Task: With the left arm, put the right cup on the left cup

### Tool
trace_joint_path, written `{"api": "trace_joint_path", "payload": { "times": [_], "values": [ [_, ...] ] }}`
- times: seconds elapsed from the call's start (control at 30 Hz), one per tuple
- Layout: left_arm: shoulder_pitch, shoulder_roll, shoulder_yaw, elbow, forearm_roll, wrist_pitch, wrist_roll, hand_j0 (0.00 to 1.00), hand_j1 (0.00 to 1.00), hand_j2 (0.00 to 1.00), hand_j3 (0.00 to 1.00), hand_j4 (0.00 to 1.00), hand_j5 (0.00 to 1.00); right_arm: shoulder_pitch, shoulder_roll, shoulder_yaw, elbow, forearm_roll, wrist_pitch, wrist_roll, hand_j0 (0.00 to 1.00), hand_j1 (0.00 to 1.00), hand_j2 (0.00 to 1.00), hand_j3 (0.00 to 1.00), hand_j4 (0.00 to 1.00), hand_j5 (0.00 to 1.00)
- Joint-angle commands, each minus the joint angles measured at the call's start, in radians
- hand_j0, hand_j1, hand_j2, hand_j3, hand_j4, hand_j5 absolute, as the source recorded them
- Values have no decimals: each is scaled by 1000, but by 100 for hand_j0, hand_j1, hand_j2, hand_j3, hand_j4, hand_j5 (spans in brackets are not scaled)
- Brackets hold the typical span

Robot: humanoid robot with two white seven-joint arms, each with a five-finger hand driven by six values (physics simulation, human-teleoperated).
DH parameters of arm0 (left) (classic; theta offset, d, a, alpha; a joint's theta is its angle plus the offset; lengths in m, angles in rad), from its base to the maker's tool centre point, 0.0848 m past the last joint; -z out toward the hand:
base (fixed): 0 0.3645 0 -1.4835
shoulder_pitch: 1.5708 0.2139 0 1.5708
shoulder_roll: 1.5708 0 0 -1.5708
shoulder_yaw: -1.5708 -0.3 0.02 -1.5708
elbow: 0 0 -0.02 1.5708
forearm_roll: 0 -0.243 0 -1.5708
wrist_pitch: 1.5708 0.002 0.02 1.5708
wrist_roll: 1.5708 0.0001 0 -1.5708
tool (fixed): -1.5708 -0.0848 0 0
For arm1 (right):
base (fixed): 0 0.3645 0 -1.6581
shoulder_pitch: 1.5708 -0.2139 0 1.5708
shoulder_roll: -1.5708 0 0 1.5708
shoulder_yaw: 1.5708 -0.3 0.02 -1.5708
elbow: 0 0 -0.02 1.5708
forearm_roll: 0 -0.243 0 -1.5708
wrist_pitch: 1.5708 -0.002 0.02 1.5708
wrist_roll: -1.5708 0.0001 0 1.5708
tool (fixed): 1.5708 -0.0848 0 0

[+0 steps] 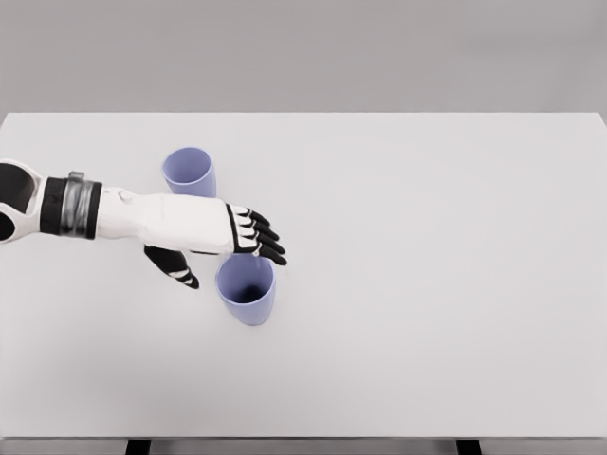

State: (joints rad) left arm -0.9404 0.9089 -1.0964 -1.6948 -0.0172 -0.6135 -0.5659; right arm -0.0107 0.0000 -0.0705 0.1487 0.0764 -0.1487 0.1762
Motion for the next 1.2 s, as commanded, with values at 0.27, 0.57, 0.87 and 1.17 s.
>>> {"api": "trace_joint_path", "payload": {
  "times": [0.27,0.57,0.87,1.17],
  "values": [
    [8,-15,10,14,2,3,3,100,100,100,100,100,100,0,0,0,0,0,0,0,100,100,100,100,100,100],
    [37,-45,9,49,0,3,3,100,100,100,100,100,100,0,0,0,0,0,0,0,100,100,100,100,100,100],
    [63,-59,10,57,-7,3,3,100,100,100,100,100,100,0,0,0,0,0,0,0,100,100,100,100,100,100],
    [66,-59,10,67,-7,3,3,100,100,100,100,100,100,0,0,0,0,0,0,0,100,100,100,100,100,100]
  ]
}}
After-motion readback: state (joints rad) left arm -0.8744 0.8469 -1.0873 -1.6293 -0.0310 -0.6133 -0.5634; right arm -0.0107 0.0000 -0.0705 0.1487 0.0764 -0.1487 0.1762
